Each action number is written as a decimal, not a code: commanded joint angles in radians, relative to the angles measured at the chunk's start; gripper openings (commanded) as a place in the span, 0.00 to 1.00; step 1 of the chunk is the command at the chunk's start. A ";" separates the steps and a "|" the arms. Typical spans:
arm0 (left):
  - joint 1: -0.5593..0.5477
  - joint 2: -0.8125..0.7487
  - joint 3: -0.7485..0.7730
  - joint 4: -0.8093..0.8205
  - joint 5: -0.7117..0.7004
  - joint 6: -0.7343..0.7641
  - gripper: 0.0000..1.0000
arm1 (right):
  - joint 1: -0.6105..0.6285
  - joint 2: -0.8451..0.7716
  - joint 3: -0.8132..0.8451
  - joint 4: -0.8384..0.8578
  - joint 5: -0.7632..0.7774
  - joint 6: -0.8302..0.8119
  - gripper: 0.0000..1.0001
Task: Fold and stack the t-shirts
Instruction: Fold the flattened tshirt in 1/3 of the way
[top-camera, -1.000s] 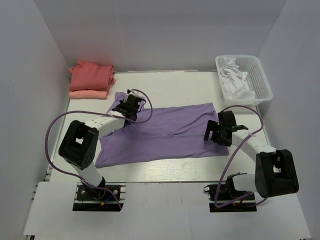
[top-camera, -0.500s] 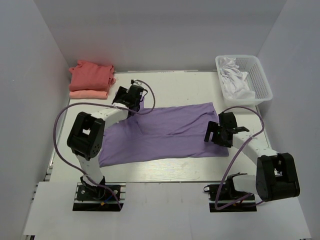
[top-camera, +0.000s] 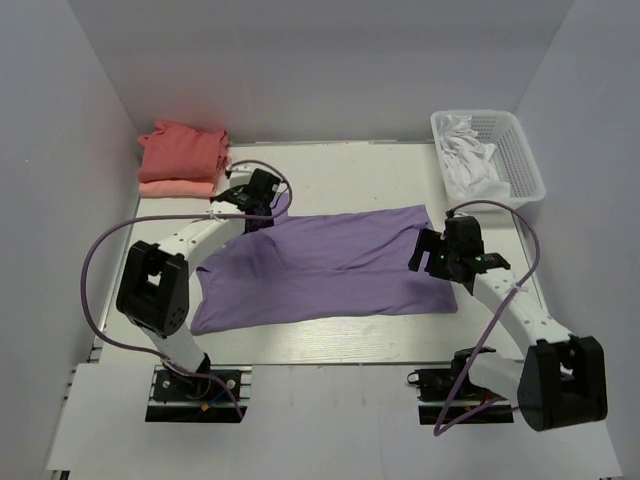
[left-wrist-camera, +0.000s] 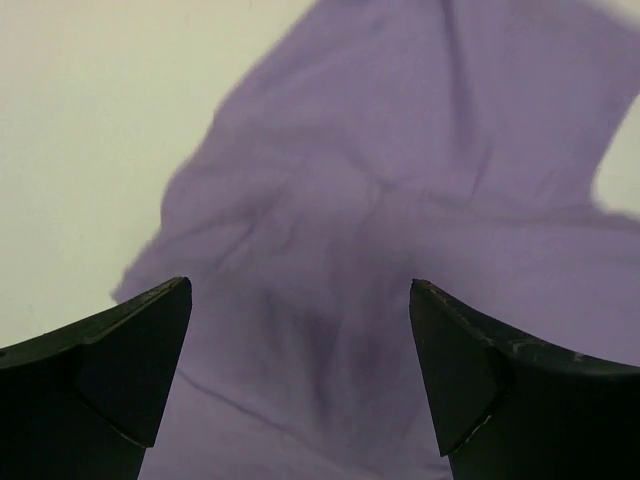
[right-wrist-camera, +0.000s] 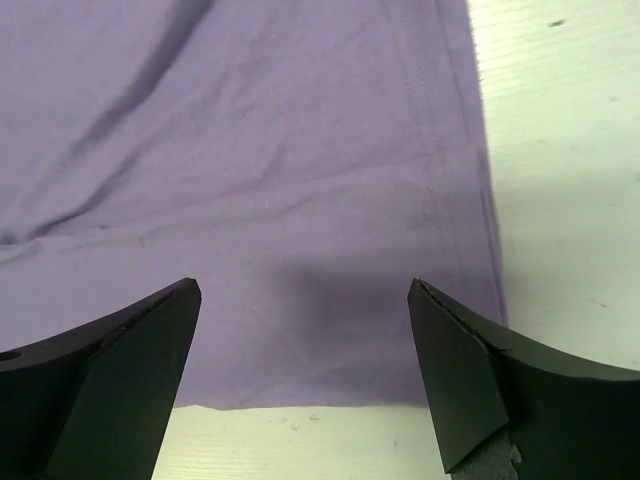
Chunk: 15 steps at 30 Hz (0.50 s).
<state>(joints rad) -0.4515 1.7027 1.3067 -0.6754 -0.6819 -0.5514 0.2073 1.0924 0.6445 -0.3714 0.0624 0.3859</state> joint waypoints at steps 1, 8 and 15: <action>0.002 -0.067 -0.124 -0.115 0.103 -0.226 1.00 | 0.012 0.073 0.018 0.066 -0.052 -0.001 0.90; 0.013 -0.167 -0.363 0.027 0.228 -0.241 1.00 | 0.014 0.169 -0.025 0.108 -0.053 0.073 0.90; 0.033 -0.267 -0.615 0.062 0.320 -0.338 1.00 | 0.004 0.179 -0.147 0.082 -0.055 0.114 0.90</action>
<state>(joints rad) -0.4263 1.4845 0.7765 -0.6136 -0.4278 -0.8185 0.2161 1.2510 0.5602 -0.2523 0.0189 0.4587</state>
